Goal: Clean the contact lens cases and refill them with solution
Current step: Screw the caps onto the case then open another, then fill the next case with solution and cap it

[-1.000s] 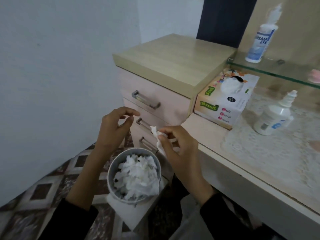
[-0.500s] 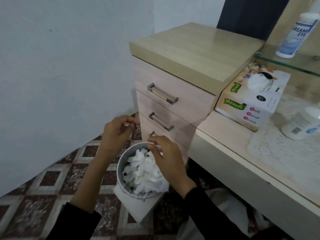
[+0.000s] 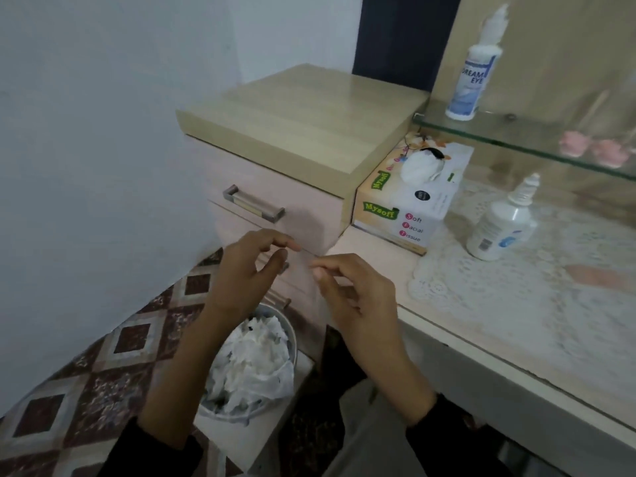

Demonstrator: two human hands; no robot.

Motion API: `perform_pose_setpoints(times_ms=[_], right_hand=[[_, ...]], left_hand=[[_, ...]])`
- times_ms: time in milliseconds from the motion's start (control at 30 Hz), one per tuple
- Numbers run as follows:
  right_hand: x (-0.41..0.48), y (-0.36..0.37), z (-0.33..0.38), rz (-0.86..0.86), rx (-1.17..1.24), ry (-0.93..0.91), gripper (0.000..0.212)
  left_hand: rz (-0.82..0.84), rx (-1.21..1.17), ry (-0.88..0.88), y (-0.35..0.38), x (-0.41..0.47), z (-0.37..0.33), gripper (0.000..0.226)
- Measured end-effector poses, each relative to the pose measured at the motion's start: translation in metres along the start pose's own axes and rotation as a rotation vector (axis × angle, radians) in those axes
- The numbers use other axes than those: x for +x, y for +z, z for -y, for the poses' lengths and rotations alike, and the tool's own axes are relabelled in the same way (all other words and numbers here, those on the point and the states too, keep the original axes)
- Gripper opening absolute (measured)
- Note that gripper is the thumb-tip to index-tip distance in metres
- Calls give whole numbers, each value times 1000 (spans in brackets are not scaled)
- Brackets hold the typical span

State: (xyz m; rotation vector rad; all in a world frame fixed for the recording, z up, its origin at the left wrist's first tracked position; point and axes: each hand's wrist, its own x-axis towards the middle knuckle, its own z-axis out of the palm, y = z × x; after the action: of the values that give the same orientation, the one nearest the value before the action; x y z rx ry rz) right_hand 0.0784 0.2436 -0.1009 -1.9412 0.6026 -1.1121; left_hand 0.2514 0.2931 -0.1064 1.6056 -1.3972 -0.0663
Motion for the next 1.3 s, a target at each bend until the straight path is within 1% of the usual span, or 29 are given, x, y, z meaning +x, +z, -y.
perform_pose_setpoints(times_ms=[133, 200, 300, 533, 600, 667, 767, 867, 967, 1033, 1200, 1267, 1300], right_hand=[[-3, -57, 3, -116, 21, 25, 15], [-8, -87, 2, -182, -6, 28, 15], [-18, -133, -2, -269, -59, 46, 12], [-50, -232, -14, -474, -296, 98, 10], [-58, -257, -21, -514, -358, 132, 10], [-65, -277, -32, -511, -417, 181, 10], [-71, -294, -42, -490, -403, 272, 14], [-70, -295, -47, -434, -443, 289, 22], [-67, -291, -50, -366, -590, 321, 35], [-65, -291, -52, -355, -671, 339, 38], [-64, -293, -53, -325, -697, 316, 36], [-65, -292, -55, -326, -692, 308, 31], [-66, -292, -56, -330, -691, 304, 29]], left_hand=[[15, -90, 148, 29, 21, -40, 16], [57, -140, 208, 46, 29, -62, 13], [126, -188, 252, 74, 37, -98, 12], [368, -364, 233, 157, 39, -166, 13], [429, -350, 224, 179, 38, -178, 15], [481, -305, 206, 199, 37, -187, 19], [528, -214, 230, 222, 36, -196, 22], [513, -93, 274, 235, 36, -201, 24], [480, -32, 256, 242, 35, -204, 21], [461, -31, 246, 244, 33, -204, 18], [442, -88, 253, 244, 31, -204, 17], [359, -139, 256, 239, 30, -206, 17], [261, -180, 262, 235, 30, -207, 16]])
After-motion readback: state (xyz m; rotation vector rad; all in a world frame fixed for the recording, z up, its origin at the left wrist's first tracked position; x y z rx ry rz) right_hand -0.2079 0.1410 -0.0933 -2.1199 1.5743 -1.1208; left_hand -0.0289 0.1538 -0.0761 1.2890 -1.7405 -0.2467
